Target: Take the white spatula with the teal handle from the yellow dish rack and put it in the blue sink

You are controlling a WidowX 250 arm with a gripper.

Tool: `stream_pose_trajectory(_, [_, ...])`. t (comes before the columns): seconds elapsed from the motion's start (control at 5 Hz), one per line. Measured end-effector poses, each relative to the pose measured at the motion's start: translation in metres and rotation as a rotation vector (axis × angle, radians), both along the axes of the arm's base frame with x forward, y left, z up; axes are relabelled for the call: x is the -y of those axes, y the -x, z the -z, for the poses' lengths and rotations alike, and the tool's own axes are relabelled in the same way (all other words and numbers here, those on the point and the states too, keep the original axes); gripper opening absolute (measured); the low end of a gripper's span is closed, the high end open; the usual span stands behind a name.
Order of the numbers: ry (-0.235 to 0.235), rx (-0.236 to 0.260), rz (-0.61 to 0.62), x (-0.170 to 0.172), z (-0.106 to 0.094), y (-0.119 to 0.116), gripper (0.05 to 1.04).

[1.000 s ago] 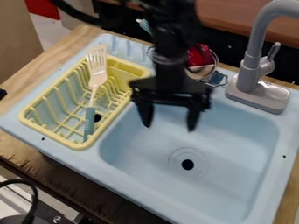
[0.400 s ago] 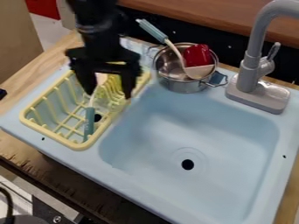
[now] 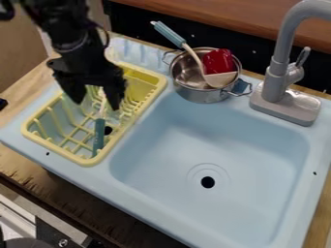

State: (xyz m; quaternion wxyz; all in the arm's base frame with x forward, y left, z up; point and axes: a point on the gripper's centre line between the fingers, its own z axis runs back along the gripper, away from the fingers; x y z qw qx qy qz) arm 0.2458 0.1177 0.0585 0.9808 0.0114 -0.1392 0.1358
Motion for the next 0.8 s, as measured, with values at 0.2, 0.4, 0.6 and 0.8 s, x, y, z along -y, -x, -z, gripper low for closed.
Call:
stream_pose_trajectory(0.2, [0.001,-0.006,-0.01,-0.008,0.011,0.0,0.999])
stream_pose_trajectory(0.4, [-0.001,-0.007,-0.025,-0.01,0.018,-0.001,0.999])
stream_pose_trajectory(0.6, [0.0,-0.009,-0.049,-0.01,0.028,0.0,0.999])
stream_pose_trajectory(0.8, [-0.023,-0.007,-0.051,-0.008,0.041,0.0,0.999])
